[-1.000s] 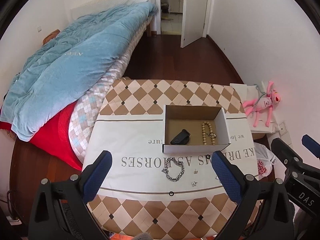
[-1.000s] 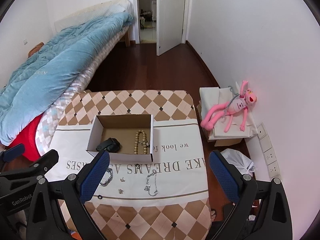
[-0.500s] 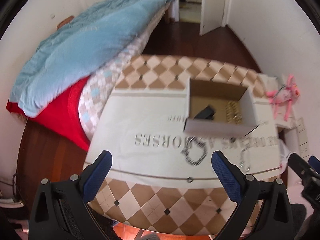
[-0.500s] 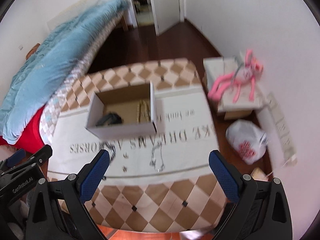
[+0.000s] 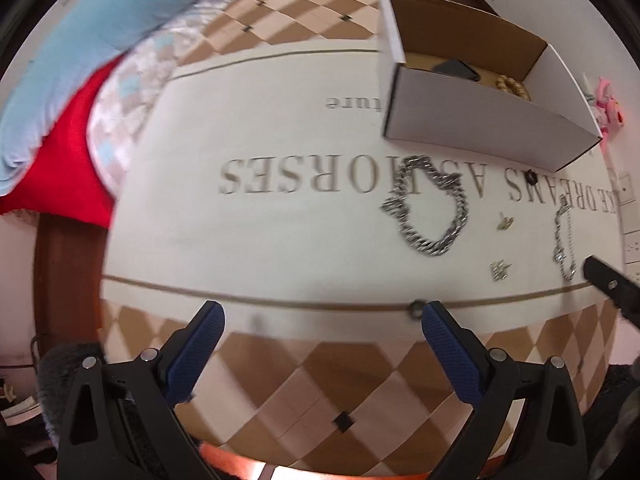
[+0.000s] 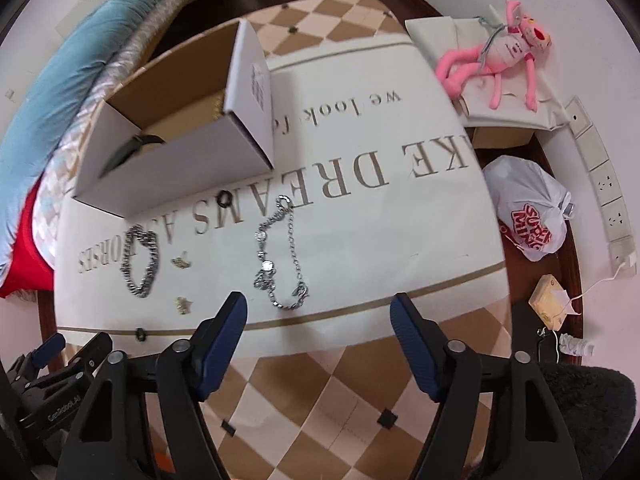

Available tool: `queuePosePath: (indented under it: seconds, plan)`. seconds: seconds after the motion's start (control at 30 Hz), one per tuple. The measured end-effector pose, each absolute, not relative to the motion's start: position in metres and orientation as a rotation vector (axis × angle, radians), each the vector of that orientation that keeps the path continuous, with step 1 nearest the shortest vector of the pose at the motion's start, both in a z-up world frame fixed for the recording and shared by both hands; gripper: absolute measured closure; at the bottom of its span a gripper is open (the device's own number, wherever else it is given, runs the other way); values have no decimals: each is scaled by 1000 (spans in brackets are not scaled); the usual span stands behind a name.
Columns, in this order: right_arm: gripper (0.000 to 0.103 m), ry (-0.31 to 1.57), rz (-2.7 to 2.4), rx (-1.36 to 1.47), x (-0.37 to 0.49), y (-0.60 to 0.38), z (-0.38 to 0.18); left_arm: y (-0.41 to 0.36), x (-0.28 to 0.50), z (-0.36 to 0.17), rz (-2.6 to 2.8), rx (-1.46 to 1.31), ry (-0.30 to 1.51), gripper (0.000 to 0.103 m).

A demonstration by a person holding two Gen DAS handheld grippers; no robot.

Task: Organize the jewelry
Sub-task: 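Grasp the chunky silver chain with the left tool while the right tool grasps the thin silver chain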

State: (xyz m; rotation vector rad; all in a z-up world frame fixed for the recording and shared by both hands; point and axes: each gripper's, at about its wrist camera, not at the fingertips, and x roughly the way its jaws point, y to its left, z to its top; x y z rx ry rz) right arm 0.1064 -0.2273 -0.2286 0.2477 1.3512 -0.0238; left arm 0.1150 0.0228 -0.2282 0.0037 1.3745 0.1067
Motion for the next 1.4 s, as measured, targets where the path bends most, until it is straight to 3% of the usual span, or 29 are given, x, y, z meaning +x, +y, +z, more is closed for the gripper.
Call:
queuePosePath:
  seconds: [0.13,0.3,0.37,0.4,0.47,0.53,0.6,0.67,0.7,0.93,1.1,1.13,1.2,1.4]
  plan:
    - [33,1358,-44,252,112,-231,-239,22,134,-234,77,-58,1395,14]
    - [37,1355,-59,267,123,-238,-241,16,161,-242,67,-83,1399,19]
    - [40,1356,-60,262,127,-237,-243,9,168,-247,68,-34,1401,36]
    - [41,1357,-61,258,129,-236,-244,6,169,-246,48,-27,1384,40]
    - [45,1361,-58,247,132,-233,-247,-4,168,-242,10,18,1347,72]
    - [49,1357,-59,219,134,-229,-248,-13,168,-240,-15,40,1344,97]
    - [53,1354,-67,170,135,-224,-248,-19,165,-239,-17,61,1342,97]
    - [71,1349,-59,175,136,-221,-247,-18,161,-239,-29,33,1348,97]
    - [75,1342,-45,210,137,-222,-245,-17,158,-239,-29,25,1349,97]
    - [74,1314,33,271,145,-213,-241,7,140,-216,-27,-35,1319,97]
    - [75,1317,0,132,156,-186,-247,30,129,-193,-17,-77,1293,98]
    - [77,1315,-15,105,155,-180,-247,29,128,-189,-17,-81,1288,98]
    - [96,1305,-31,64,155,-174,-247,24,128,-178,-21,-82,1278,98]
    - [97,1291,13,161,145,-183,-238,18,126,-155,-67,-79,1240,103]
